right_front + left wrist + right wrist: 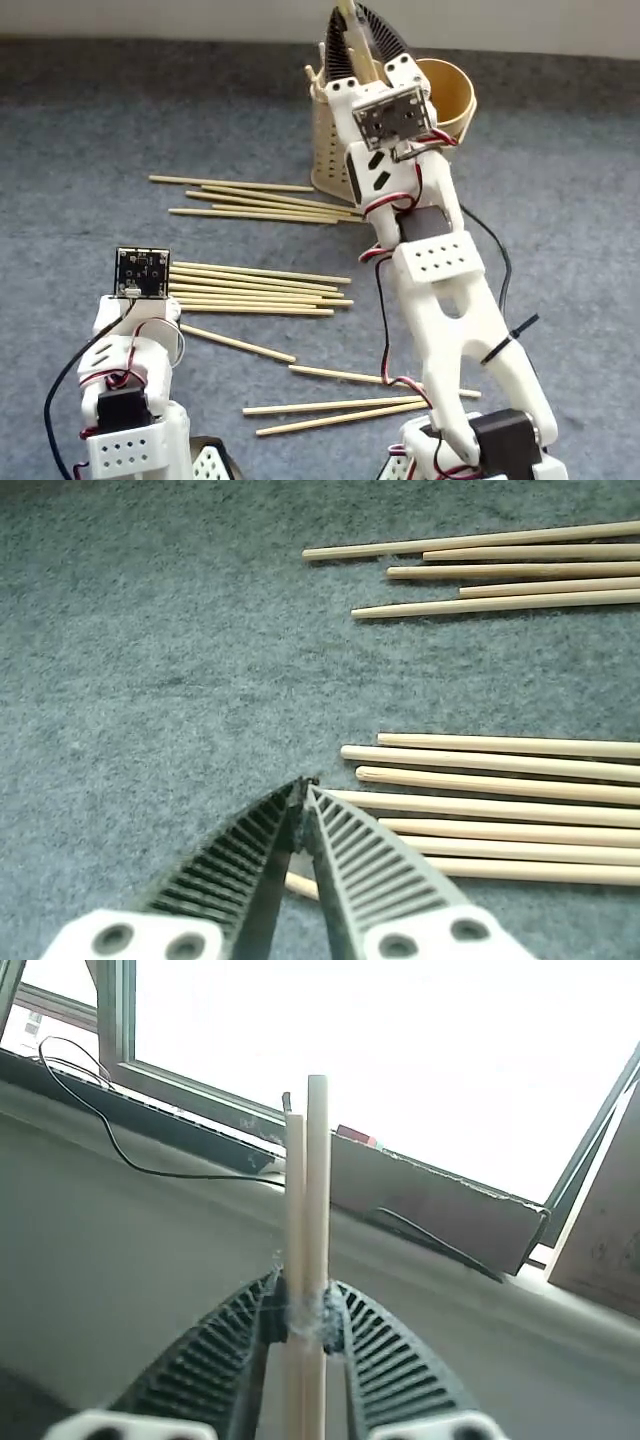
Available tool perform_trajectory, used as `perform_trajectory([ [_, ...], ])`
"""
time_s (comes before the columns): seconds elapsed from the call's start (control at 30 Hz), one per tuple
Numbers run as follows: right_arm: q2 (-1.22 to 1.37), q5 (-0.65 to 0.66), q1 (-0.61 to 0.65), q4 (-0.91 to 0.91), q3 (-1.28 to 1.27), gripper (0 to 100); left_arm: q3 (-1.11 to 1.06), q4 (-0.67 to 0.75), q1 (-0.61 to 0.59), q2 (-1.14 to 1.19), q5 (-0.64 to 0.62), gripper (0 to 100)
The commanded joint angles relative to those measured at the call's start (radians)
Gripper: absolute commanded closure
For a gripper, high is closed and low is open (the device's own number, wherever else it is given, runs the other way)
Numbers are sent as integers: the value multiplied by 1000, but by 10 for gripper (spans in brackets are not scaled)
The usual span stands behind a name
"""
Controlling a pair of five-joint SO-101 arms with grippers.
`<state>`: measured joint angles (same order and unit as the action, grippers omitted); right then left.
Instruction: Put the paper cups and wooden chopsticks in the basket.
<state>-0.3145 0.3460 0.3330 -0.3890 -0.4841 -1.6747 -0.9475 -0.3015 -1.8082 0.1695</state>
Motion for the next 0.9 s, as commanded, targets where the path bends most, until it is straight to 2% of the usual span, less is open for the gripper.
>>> perform_trajectory([
  [0.0,7,-143,-59,-21,47,993,-21,21,-8,-2,6,993],
  [0.1,42,-252,-104,-19,47,993,-21,21,-8,-2,6,993],
  [0.5,189,-261,-128,-12,45,988,-21,21,-8,-2,6,993],
  [0.6,194,-261,-128,110,50,980,-21,21,-8,-2,6,993],
  [0.77,182,-262,-128,337,84,861,-21,21,-8,-2,6,993],
  [0.87,114,-262,-122,432,137,856,-21,21,-8,-2,6,993],
])
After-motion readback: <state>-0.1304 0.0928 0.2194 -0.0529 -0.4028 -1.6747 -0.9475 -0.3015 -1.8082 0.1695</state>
